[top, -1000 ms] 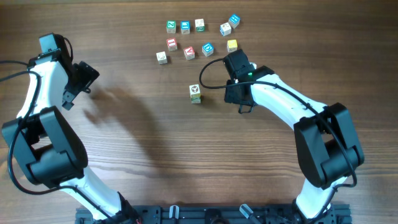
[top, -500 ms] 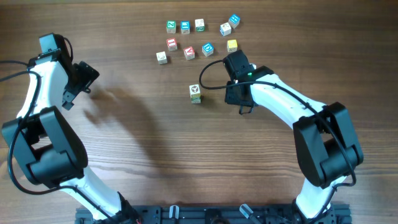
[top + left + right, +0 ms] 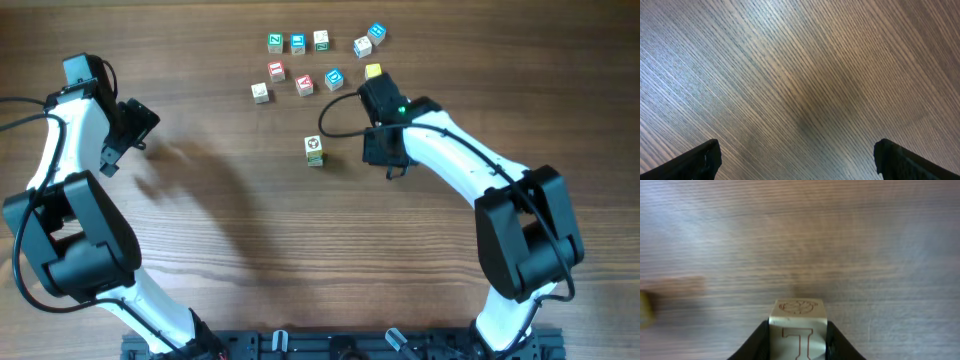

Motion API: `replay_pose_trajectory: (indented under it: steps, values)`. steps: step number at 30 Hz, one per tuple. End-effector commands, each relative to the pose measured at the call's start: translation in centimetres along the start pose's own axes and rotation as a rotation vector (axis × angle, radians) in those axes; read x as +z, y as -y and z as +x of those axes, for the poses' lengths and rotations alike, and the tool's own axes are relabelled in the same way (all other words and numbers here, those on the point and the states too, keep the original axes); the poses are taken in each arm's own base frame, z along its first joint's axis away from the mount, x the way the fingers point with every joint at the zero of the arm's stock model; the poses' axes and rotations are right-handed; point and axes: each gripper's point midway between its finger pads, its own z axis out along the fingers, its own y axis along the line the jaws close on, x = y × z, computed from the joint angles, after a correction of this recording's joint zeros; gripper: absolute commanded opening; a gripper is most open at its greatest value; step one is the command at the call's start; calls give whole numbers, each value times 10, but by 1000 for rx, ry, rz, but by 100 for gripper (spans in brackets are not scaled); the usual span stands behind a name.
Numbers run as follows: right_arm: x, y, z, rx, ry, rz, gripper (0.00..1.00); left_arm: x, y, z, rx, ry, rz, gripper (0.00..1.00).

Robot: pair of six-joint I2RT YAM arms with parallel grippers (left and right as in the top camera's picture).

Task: Form a tower
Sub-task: 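Lift the T block and carry it over the stack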

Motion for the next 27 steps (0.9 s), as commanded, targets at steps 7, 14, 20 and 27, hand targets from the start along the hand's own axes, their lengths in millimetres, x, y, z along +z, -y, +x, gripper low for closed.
replay_pose_trajectory:
  steps: [7,14,20,27]
  values:
    - [-166,-39,-73,-62,244,-235,26,-10,1,-8,-9,32,10,100]
    - [-184,-72,-56,-138,259,-290,26,-10,1,-8,-9,32,10,100]
    - [-189,-111,-27,-237,244,-327,26,-10,1,-8,-9,32,10,100]
    - [-193,-129,-11,-265,237,-341,26,-10,1,-8,-9,32,10,100]
